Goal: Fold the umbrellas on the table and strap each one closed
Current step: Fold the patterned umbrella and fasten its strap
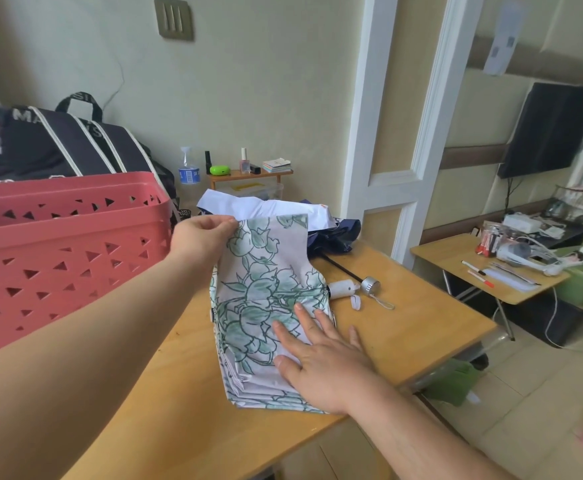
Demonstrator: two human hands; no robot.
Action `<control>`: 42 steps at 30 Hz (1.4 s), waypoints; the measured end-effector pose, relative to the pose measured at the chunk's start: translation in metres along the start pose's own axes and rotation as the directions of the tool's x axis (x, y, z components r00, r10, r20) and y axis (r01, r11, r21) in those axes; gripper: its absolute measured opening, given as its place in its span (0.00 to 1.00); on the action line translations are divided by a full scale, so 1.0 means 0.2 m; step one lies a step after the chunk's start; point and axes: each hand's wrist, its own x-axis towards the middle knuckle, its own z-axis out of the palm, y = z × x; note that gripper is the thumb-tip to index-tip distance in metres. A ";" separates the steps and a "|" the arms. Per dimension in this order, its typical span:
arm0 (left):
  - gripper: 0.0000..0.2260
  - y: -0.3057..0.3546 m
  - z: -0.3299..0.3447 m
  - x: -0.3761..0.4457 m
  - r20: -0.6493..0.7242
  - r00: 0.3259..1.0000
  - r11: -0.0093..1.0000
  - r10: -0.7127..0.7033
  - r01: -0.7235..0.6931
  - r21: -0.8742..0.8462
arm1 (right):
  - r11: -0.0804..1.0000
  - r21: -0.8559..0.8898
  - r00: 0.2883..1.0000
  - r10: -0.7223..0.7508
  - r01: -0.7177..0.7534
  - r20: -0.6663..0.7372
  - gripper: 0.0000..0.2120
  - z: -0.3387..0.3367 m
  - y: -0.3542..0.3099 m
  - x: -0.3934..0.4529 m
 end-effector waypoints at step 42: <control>0.14 -0.35 -0.22 -0.66 0.322 0.812 0.738 0.486 -0.579 0.347 | 0.971 -0.064 0.537 -0.182 0.230 -0.824 0.14 -0.36 0.19 0.04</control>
